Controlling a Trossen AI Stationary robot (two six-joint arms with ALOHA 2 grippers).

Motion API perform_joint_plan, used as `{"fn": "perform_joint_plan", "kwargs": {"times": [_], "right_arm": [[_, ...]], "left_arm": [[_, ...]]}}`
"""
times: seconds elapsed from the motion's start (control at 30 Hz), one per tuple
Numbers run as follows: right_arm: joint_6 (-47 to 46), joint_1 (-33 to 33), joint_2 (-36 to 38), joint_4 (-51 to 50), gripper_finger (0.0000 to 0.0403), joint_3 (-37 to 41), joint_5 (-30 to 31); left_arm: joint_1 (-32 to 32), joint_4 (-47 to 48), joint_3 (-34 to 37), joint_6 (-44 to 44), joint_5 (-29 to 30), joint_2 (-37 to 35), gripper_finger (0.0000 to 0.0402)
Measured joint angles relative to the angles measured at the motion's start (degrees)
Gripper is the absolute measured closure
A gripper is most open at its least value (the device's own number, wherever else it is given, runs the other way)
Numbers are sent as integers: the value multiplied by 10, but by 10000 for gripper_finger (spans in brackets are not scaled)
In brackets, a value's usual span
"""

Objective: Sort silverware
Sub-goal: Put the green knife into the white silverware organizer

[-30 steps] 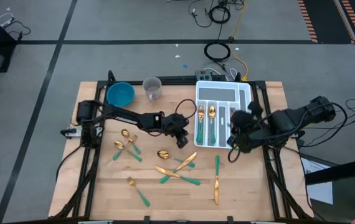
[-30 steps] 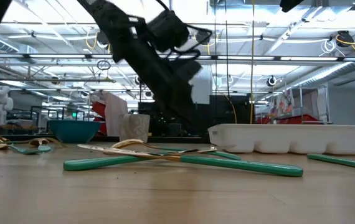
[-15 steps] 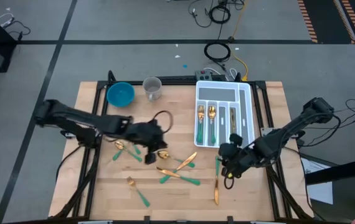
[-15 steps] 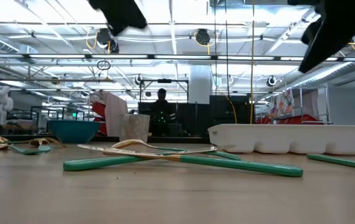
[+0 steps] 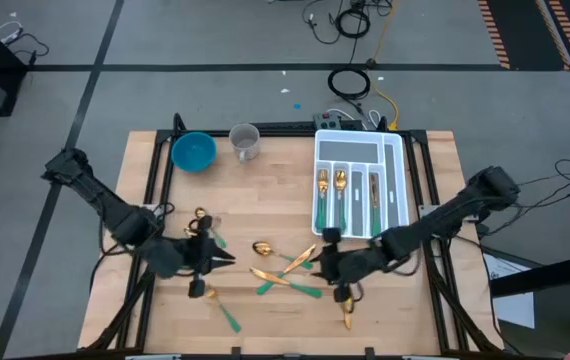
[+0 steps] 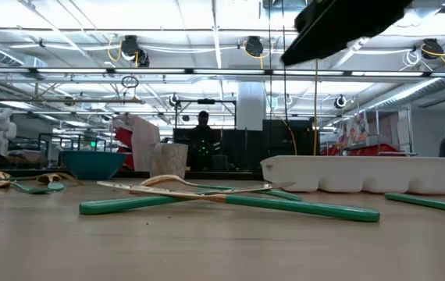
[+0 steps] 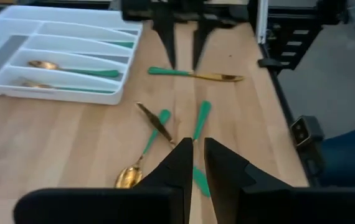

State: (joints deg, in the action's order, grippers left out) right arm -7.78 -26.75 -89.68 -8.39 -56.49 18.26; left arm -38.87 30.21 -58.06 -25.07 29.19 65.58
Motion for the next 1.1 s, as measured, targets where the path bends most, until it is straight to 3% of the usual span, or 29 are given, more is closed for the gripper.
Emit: {"fn": "perform_joint_plan", "kwargs": {"times": [0.2, 0.43, 0.67, 1.1], "right_arm": [[16, 13, -106, -87, 248, -133, -48], [-5, 16, -200, -219, 222, -266, -54], [-59, 41, -256, -233, 220, -294, -126], [-119, 51, -280, -217, 220, -295, -124]], "left_arm": [[-49, 42, 0, -36, 66, 0, 352], [-83, 52, 0, -47, 86, 0, 352], [-98, 53, 0, -52, 91, 0, 352], [-116, 63, 0, -62, 93, 0, 352]]}}
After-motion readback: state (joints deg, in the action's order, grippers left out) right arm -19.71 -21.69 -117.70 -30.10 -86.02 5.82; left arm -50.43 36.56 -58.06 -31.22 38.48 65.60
